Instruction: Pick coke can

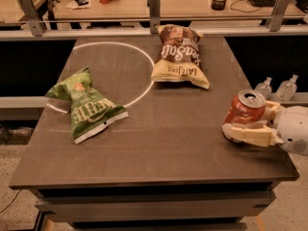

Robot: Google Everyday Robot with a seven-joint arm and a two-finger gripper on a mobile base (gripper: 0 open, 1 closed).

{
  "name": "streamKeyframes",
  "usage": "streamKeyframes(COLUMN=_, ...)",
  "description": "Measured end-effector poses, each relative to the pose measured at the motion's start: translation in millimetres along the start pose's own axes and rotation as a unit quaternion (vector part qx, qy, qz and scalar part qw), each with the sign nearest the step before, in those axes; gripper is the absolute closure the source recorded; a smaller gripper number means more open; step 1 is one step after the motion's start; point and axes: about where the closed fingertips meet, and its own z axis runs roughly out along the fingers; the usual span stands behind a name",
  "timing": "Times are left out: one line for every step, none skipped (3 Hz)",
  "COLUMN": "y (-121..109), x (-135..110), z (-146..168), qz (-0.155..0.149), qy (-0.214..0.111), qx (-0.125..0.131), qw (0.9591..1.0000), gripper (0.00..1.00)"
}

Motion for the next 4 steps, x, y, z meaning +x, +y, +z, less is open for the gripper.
streamKeyframes(y=-1, x=-6, z=5, qz=-0.006, qy=-0.009, qx=-0.004, qw=0.9999, gripper=0.64)
streamKeyframes(y=-9, x=-34, z=21, qz=-0.003, qy=-0.018, qx=-0.001, qw=0.9998, gripper=0.88)
streamKeyframes(y=-23, x=-105, z=56, qz=0.009, qy=-0.016, qx=-0.012, qw=0.9998, gripper=1.00)
streamKeyframes(y=-22, x=-109, z=60, qz=0.015, qy=-0.017, qx=-0.015, qw=0.9996, gripper=1.00)
